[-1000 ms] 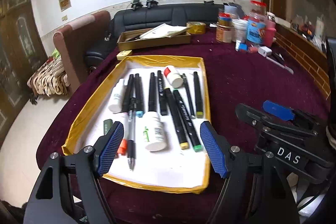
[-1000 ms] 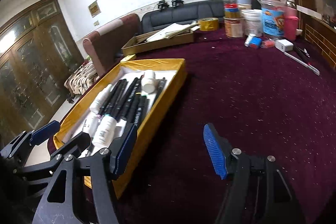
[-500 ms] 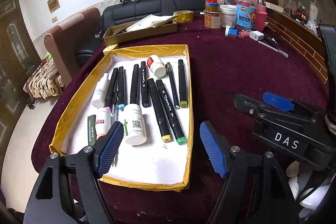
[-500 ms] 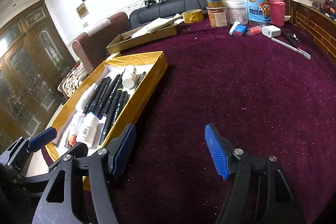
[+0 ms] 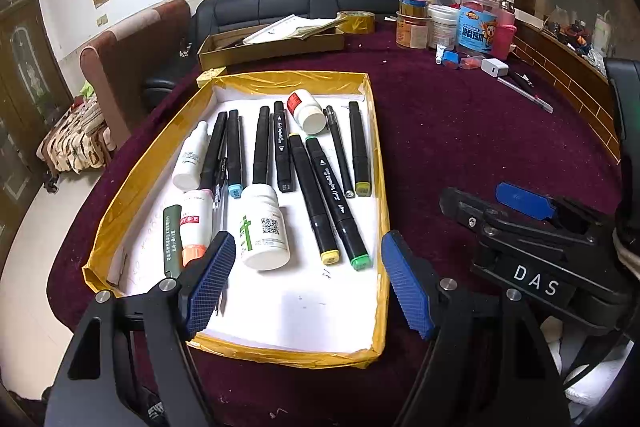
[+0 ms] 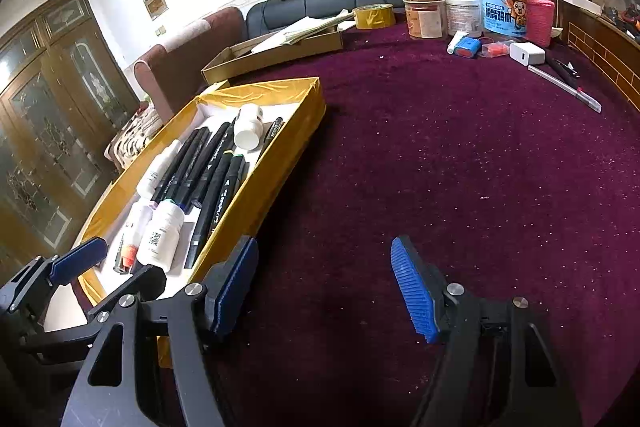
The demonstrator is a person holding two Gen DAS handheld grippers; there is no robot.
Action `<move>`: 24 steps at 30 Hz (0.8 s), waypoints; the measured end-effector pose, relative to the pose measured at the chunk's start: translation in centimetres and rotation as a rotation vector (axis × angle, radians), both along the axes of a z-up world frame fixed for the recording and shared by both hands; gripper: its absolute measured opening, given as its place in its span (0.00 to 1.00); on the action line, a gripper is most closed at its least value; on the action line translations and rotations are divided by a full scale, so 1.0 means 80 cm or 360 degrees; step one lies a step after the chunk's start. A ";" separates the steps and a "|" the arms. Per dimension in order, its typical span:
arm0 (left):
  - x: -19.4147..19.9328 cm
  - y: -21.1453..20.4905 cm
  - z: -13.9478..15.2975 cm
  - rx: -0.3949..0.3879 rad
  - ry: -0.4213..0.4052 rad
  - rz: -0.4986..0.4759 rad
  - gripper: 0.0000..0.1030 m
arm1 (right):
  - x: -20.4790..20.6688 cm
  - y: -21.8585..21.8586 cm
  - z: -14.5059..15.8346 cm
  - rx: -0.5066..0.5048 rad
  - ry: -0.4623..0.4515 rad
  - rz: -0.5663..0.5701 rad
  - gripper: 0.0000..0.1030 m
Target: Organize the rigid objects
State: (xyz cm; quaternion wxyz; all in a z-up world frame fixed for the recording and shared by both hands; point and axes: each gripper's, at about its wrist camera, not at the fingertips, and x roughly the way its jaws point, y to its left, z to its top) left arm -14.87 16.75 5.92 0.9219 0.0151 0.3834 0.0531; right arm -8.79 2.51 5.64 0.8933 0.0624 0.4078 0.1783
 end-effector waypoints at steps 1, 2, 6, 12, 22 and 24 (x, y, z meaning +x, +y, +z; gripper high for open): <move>0.000 0.001 -0.001 -0.0005 0.0001 0.0001 0.73 | 0.001 0.001 0.000 -0.0004 0.0003 0.0001 0.62; 0.001 0.003 -0.001 -0.0009 0.0002 0.0002 0.73 | 0.001 0.002 -0.001 -0.0007 0.0005 0.0001 0.62; 0.002 0.007 -0.004 -0.0025 0.0009 0.0008 0.73 | 0.001 0.007 -0.003 -0.0024 0.0015 0.0006 0.63; 0.004 0.013 -0.007 -0.0039 0.0019 0.0017 0.73 | 0.002 0.013 -0.007 -0.0043 0.0038 0.0008 0.63; 0.003 0.017 -0.008 -0.0060 0.0001 0.0028 0.73 | 0.001 0.016 -0.007 -0.0049 0.0043 0.0011 0.63; 0.001 0.017 -0.006 -0.0066 -0.0016 0.0034 0.73 | 0.000 0.016 -0.007 -0.0050 0.0041 0.0016 0.63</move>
